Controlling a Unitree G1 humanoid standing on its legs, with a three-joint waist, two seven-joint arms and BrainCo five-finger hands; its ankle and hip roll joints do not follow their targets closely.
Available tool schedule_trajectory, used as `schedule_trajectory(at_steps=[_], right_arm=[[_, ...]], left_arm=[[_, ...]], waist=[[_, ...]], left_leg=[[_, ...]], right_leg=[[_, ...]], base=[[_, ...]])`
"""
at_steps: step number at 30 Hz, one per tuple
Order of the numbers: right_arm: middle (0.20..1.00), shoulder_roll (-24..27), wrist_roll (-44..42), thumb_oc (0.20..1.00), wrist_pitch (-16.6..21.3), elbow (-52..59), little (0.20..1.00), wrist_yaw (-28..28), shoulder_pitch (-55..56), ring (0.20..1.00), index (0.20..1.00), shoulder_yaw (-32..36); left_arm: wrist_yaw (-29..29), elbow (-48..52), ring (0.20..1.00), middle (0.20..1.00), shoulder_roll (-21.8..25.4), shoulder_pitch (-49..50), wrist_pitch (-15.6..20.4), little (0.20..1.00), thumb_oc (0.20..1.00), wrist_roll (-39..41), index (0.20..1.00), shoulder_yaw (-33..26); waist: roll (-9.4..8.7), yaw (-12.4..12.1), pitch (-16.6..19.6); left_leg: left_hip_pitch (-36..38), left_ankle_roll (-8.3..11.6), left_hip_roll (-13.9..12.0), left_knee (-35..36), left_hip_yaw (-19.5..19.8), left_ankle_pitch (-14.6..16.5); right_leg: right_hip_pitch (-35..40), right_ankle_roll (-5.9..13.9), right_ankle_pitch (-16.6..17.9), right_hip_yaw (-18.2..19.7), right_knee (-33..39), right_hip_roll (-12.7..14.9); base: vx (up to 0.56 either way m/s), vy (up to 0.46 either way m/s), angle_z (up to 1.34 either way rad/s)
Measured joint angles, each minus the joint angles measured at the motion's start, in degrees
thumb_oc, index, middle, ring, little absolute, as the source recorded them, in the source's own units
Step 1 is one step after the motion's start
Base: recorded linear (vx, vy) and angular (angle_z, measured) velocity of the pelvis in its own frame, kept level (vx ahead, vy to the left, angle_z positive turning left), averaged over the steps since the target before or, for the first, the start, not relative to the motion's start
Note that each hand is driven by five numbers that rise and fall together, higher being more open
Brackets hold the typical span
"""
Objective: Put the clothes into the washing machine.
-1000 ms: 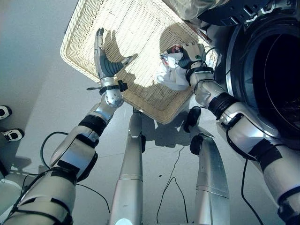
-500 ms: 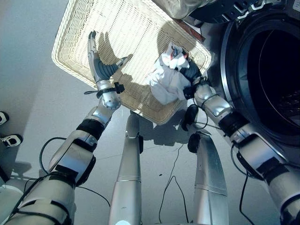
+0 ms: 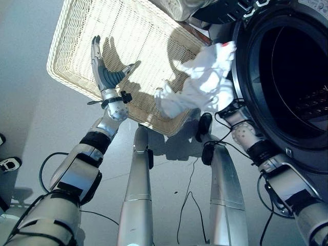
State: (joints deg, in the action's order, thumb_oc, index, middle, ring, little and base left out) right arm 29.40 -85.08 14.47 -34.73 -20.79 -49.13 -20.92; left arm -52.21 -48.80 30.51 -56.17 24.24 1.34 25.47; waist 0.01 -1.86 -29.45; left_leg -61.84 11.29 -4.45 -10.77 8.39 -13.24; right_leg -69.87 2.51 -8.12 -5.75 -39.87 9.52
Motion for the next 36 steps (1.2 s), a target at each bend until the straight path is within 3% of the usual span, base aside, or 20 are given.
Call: schedule_trajectory(at_steps=[6, 9, 10, 12, 15, 16, 18, 19, 21, 22, 23, 24, 27, 33, 36], right_arm=[[0.2, 1.1, -19.0, 0.2, -0.2, -10.8, 0.2, -6.8, -0.5, 0.2, 0.2, 7.5], [0.2, 2.6, -22.1, 0.2, -2.1, -20.4, 0.2, -4.4, -1.5, 0.2, 0.2, 11.6], [0.2, 3.2, -21.8, 0.2, -3.2, -23.3, 0.2, -1.4, -2.0, 0.2, 0.2, 12.8], [0.2, 4.4, -19.5, 0.2, -6.0, -29.8, 0.2, 9.9, -3.5, 0.2, 0.2, 16.2], [0.2, 7.3, -15.8, 0.2, -10.0, -31.6, 0.2, 26.1, -8.6, 0.2, 0.2, 17.1], [0.2, 8.0, -15.7, 0.2, -10.1, -32.0, 0.2, 29.0, -9.2, 0.2, 0.2, 17.0], [0.2, 12.2, -15.6, 0.2, -4.8, -32.0, 0.2, 41.2, -14.3, 0.2, 0.2, 17.0], [0.2, 13.1, -15.1, 0.2, -1.0, -31.0, 0.2, 43.6, -14.8, 0.2, 0.2, 17.2], [0.2, 13.9, -10.8, 0.2, 10.2, -25.3, 0.2, 51.7, -13.3, 0.2, 0.2, 18.0], [0.395, 14.1, -7.4, 0.395, 14.9, -23.1, 0.395, 56.3, -12.9, 0.395, 0.395, 18.2], [0.79, 14.2, -3.3, 0.79, 19.9, -21.4, 0.79, 60.3, -12.6, 0.79, 0.79, 18.3], [1.0, 14.5, -0.8, 1.0, 22.6, -21.2, 1.0, 62.1, -12.5, 1.0, 1.0, 18.3], [1.0, 14.7, 2.9, 1.0, 26.5, -21.1, 1.0, 62.1, -12.5, 1.0, 1.0, 18.4], [1.0, 14.6, 2.4, 1.0, 26.7, -28.3, 1.0, 53.2, -15.3, 1.0, 1.0, 18.4], [1.0, 14.6, 3.3, 1.0, 26.7, -29.8, 1.0, 53.9, -16.3, 1.0, 1.0, 18.4]], left_arm=[[0.5, -2.4, 1.0, 1.0, 2.2, -0.1, 1.9, 1.0, 1.0, 0.2, 1.0, -0.5], [1.0, -3.7, 1.0, 1.0, 2.3, -0.4, 3.3, 1.0, 1.0, 0.6, 1.0, -1.0], [1.1, -4.4, 1.0, 1.0, 2.4, -0.3, 3.9, 1.0, 1.0, 0.6, 1.0, -1.0], [1.2, -4.9, 1.0, 1.0, 2.4, 0.0, 4.3, 1.0, 1.0, 0.6, 1.0, -1.0], [0.8, -4.4, 1.0, 1.0, 2.0, 0.6, 4.6, 1.0, 1.0, 0.5, 1.0, -0.6], [0.4, -3.8, 1.0, 1.0, 1.9, 0.7, 4.6, 1.0, 1.0, 0.5, 1.0, -0.1], [-1.1, -0.6, 1.0, 1.0, 2.3, 1.8, 4.7, 1.0, 1.0, 0.4, 1.0, 0.6], [-1.5, 0.1, 1.0, 1.0, 2.5, 2.4, 4.7, 1.0, 1.0, 0.4, 1.0, 0.6], [-2.1, 3.1, 1.0, 1.0, 4.9, 5.3, 4.8, 1.0, 1.0, 0.4, 1.0, 0.5], [-2.5, 3.0, 1.0, 1.0, 5.9, 6.6, 4.8, 1.0, 1.0, 0.5, 1.0, 0.5], [-2.6, 2.8, 1.0, 1.0, 6.8, 7.6, 4.6, 1.0, 1.0, 0.7, 1.0, 0.5], [-2.7, 2.8, 1.0, 1.0, 7.2, 7.7, 4.5, 1.0, 1.0, 0.7, 1.0, 0.5], [-1.8, 2.7, 1.0, 1.0, 8.9, 7.1, 4.5, 1.0, 1.0, 0.7, 1.0, 0.5], [0.5, 0.9, 1.0, 1.0, 9.5, 4.6, 5.0, 1.0, 1.0, 2.5, 1.0, 0.5], [1.5, 0.4, 1.0, 1.0, 9.6, 3.9, 5.0, 1.0, 1.0, 4.1, 1.0, 0.5]], waist=[[-0.03, 1.2, 0.0], [-0.03, 1.2, 0.0], [-0.03, 1.1, 0.0], [-0.03, 1.1, 0.0], [-0.07, 1.1, 0.0], [-0.07, 1.1, 0.0], [-0.1, 0.1, -0.1], [-0.1, -0.3, -0.1], [-0.17, -0.4, -0.1], [-0.25, -0.2, -0.1], [-0.37, 0.0, -0.2], [-0.48, 0.0, -0.3], [-0.79, 0.6, -0.5], [-0.8, 0.4, -0.6], [-0.77, 0.4, -0.6]], left_leg=[[0.1, -0.3, 0.0, 0.0, -0.2, 0.2], [0.2, -0.3, -0.2, 0.0, -0.3, 0.2], [0.2, -0.3, -0.2, 0.0, -0.3, 0.2], [0.3, -0.31, -0.3, -0.1, -0.3, 0.2], [0.5, -0.35, -0.4, -0.5, -0.3, 0.1], [0.5, -0.36, -0.5, -0.5, -0.3, 0.1], [0.3, -0.54, -0.5, -0.6, -0.1, 0.0], [0.2, -0.57, -0.5, -0.7, -0.1, 0.0], [-0.1, -1.04, -0.5, -0.6, -0.3, 0.2], [-0.1, -1.11, -0.4, -0.6, -0.4, 0.2], [-0.1, -1.18, -0.4, -0.5, -0.4, 0.3], [-0.1, -1.33, -0.4, -0.3, -0.5, 0.2], [-0.1, -1.57, -0.2, 0.1, -0.5, 0.0], [0.1, -1.7, 0.0, 0.0, -0.4, -0.2], [0.1, -1.72, 0.1, -0.2, -0.4, -0.2]], right_leg=[[0.7, 0.03, 0.7, 0.0, 1.2, 0.0], [0.8, -0.06, 0.8, 0.0, 1.2, -0.2], [0.8, -0.07, 0.8, 0.0, 1.2, -0.3], [0.9, -0.1, 1.0, 0.0, 1.4, -0.4], [1.6, 0.03, 1.6, 0.0, 2.0, -0.6], [1.7, 0.11, 1.6, 0.0, 2.2, -0.6], [1.9, 0.48, 1.9, -0.1, 2.6, -0.7], [1.9, 0.53, 2.0, -0.1, 2.9, -0.7], [1.9, 0.76, 2.6, 0.0, 3.9, -0.8], [2.0, 0.96, 3.1, 0.2, 4.6, -0.9], [2.2, 1.2, 3.4, 0.4, 5.3, -0.9], [2.4, 1.31, 3.7, 0.4, 5.8, -0.9], [2.5, 1.22, 4.3, 0.5, 6.3, -0.8], [2.7, 1.26, 4.5, 0.5, 6.0, -0.6], [2.7, 1.28, 4.4, 0.5, 5.7, -0.5]], base=[[0.0, 0.0, 0.0], [0.0, 0.0, 0.0], [0.0, 0.0, 0.0], [0.01, -0.047, -0.04], [0.01, -0.091, -0.03], [0.01, -0.078, -0.02], [-0.01, -0.053, -0.02], [-0.02, -0.016, -0.04], [-0.03, 0.009, -0.07], [-0.03, -0.004, -0.1], [-0.03, -0.009, -0.09], [-0.03, -0.006, -0.06], [0.0, 0.0, 0.0], [0.0, 0.0, 0.0], [0.01, -0.005, 0.0]])
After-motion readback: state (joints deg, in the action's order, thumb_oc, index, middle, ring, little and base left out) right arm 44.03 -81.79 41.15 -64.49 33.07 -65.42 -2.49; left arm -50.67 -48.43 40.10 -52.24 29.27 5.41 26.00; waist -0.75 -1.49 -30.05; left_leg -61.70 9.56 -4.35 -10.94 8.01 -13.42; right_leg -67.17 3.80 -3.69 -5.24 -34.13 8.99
